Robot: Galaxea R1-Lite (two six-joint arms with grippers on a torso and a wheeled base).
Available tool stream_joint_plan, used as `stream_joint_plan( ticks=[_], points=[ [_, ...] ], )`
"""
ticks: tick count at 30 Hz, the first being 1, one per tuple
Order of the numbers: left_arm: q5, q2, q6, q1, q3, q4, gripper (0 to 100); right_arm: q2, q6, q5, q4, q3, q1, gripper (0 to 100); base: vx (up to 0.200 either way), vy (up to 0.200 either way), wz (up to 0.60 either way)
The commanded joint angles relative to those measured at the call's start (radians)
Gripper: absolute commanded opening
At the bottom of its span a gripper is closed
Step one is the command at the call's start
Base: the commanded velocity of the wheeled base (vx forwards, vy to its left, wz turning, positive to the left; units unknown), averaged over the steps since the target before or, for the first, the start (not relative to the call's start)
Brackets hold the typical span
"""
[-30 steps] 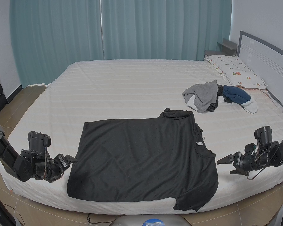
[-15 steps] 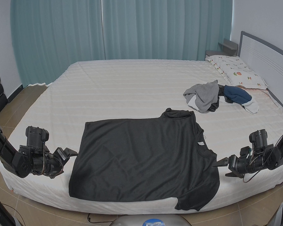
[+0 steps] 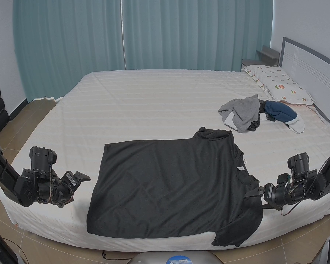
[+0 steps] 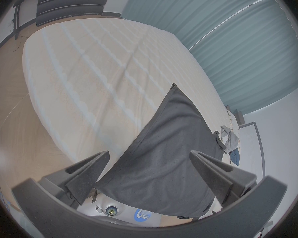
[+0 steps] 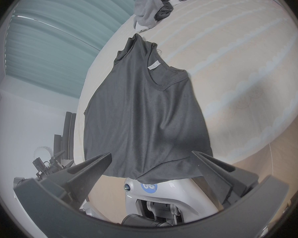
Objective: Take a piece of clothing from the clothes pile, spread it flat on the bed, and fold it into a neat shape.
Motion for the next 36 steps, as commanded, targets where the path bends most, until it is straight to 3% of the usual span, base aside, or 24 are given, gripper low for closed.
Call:
stream_joint_plan(
  ticks=[1, 5, 15, 23, 28, 36],
  points=[
    [-0.001, 0.003, -0.002, -0.001, -0.002, -0.002, 100, -0.025, 0.003, 0.001, -0.001, 0.012, 0.021, 100, 0.200, 0.000, 0.00],
    [-0.018, 0.003, -0.002, -0.001, 0.000, -0.001, 100, -0.033, 0.003, 0.004, -0.001, 0.015, 0.021, 100, 0.200, 0.000, 0.00],
    [-0.024, 0.008, -0.008, 0.002, -0.086, 0.001, 100, -0.033, 0.004, 0.005, -0.015, 0.015, 0.021, 100, 0.000, 0.000, 0.00],
    [-0.053, 0.241, -0.006, 0.001, -0.373, -0.001, 100, -0.027, 0.098, 0.005, -0.110, 0.022, 0.018, 100, 0.000, 0.000, 0.00],
    [-0.116, 0.415, -0.009, 0.032, -0.546, -0.001, 100, -0.022, 0.104, 0.004, -0.118, 0.021, 0.019, 100, 0.000, 0.000, 0.00],
    [-0.096, 0.576, -0.008, 0.041, -0.775, 0.004, 100, -0.021, 0.103, 0.004, -0.118, 0.024, 0.013, 100, 0.000, 0.000, 0.00]
  ],
)
